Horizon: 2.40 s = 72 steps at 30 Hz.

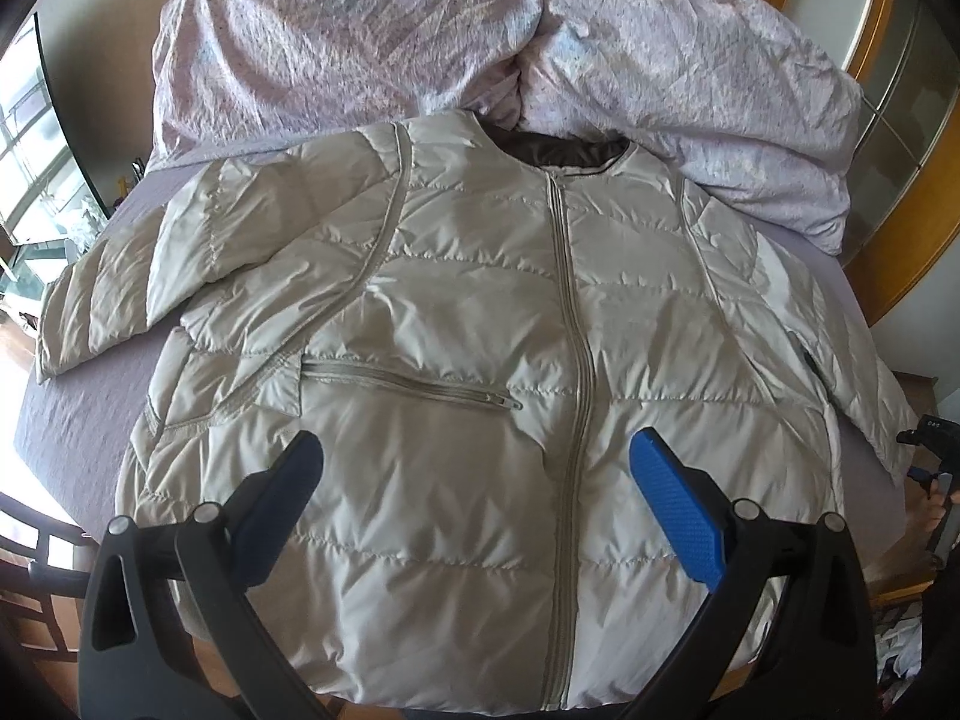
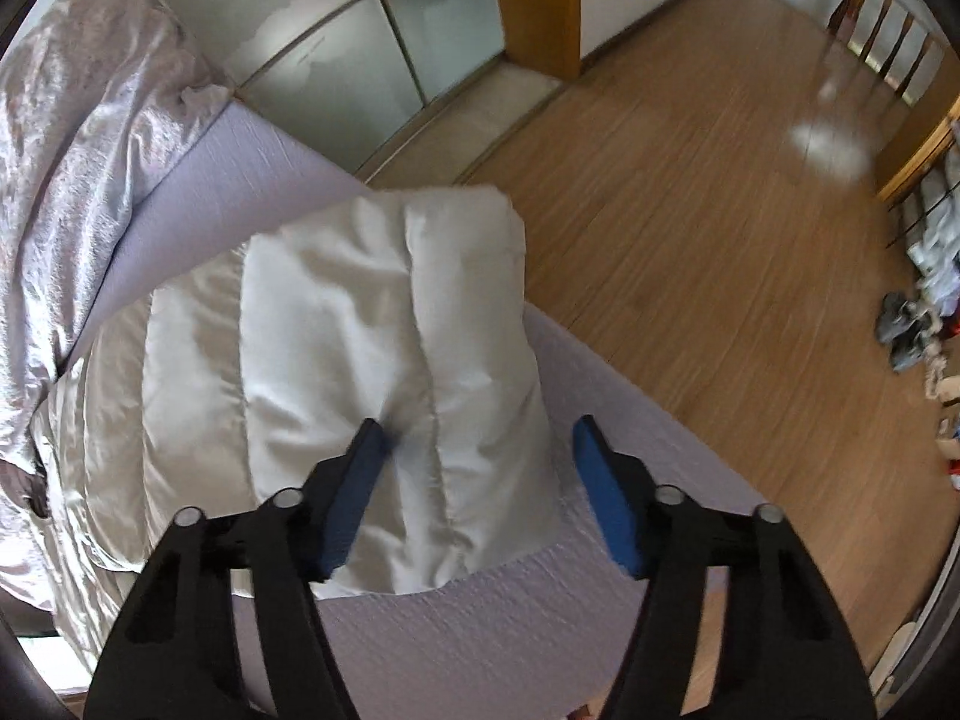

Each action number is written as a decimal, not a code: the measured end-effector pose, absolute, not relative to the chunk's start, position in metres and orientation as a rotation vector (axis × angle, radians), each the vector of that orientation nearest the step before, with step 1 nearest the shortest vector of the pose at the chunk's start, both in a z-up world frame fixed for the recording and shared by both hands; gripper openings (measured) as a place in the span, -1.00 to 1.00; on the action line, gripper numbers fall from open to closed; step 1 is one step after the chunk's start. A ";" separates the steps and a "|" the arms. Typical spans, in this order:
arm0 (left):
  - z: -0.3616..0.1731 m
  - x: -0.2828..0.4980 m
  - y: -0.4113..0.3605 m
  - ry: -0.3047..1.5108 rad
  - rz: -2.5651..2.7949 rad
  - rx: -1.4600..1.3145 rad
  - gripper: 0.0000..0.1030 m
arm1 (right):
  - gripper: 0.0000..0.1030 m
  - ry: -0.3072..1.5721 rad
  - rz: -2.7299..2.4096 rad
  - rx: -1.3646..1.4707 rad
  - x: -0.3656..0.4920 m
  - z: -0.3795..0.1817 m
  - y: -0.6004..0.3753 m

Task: Fold large clothes
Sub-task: 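Grasp the jacket sleeve cuff with the right tool, then fold the held sleeve across the jacket front with the right tool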

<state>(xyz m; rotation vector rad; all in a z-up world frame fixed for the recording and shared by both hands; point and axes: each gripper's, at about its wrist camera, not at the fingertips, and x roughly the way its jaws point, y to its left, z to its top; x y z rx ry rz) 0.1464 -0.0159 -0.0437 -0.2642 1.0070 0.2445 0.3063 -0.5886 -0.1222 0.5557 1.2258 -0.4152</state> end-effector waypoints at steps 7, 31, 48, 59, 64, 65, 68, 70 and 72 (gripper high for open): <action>-0.053 0.151 0.001 1.027 0.240 -0.266 0.96 | -0.64 1.176 -0.377 0.609 0.301 -0.119 -0.578; -0.067 0.174 0.142 1.057 0.309 -0.224 0.96 | -0.74 1.136 0.003 0.238 0.415 -0.048 -0.252; -0.077 0.161 0.224 1.060 0.378 -0.273 0.96 | -0.74 1.269 0.242 -0.034 0.399 -0.097 -0.020; -0.080 0.158 0.283 1.031 0.441 -0.307 0.96 | -0.08 1.296 0.320 -0.078 0.389 -0.096 0.025; -0.081 0.155 0.314 1.032 0.489 -0.310 0.96 | -0.03 1.212 0.345 0.026 0.389 -0.069 0.012; -0.081 0.154 0.321 1.032 0.501 -0.310 0.96 | -0.04 1.198 0.343 0.058 0.391 -0.066 0.008; -0.082 0.151 0.335 1.029 0.522 -0.316 0.96 | -0.07 1.190 0.274 0.095 0.401 -0.068 0.000; -0.084 0.150 0.344 1.032 0.531 -0.329 0.96 | -0.13 1.206 0.237 0.093 0.408 -0.078 -0.001; -0.086 0.148 0.352 1.035 0.531 -0.350 0.96 | -0.18 1.217 0.207 0.096 0.411 -0.086 -0.002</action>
